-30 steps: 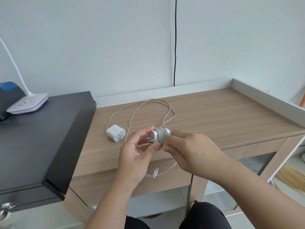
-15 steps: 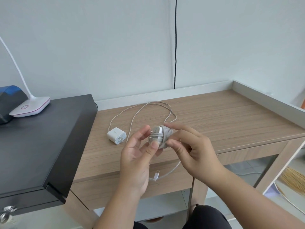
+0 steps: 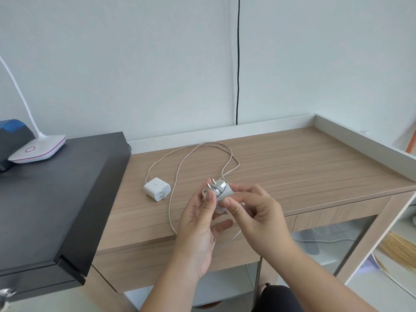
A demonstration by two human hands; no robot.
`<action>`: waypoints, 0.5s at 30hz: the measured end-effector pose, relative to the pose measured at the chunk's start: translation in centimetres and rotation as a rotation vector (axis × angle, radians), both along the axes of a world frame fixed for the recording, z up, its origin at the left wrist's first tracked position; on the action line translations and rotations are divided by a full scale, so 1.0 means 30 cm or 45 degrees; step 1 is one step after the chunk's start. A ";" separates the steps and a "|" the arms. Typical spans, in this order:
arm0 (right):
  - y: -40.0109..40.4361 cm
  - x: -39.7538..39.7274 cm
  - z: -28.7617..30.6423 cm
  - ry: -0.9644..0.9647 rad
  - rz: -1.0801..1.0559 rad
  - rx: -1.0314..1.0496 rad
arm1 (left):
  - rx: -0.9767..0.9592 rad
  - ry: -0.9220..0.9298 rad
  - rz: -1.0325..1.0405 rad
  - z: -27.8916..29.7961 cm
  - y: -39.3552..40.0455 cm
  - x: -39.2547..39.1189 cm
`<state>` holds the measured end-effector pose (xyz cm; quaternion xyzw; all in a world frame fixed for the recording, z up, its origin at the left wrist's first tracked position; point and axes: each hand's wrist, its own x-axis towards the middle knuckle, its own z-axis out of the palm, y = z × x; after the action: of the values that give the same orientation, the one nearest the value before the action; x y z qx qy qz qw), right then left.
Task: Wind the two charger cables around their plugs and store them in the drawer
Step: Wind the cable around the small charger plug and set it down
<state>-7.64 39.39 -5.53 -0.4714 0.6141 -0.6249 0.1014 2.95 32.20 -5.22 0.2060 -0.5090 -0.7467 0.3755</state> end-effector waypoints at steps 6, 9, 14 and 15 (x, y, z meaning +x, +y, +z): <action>0.002 -0.020 0.011 0.051 0.204 -0.011 | -0.035 -0.010 -0.056 -0.008 -0.012 0.018; 0.013 -0.034 0.011 0.050 0.285 -0.060 | -0.028 0.015 -0.147 -0.012 -0.023 0.029; 0.028 -0.029 0.019 -0.076 0.506 -0.183 | 0.025 0.173 -0.208 -0.032 -0.019 0.030; 0.029 -0.029 0.022 -0.041 0.526 -0.183 | 0.039 0.197 -0.201 -0.037 -0.017 0.029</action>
<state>-8.51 40.26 -4.88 -0.5832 0.4565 -0.6404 0.2033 3.81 31.68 -6.32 0.1128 -0.4816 -0.7954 0.3503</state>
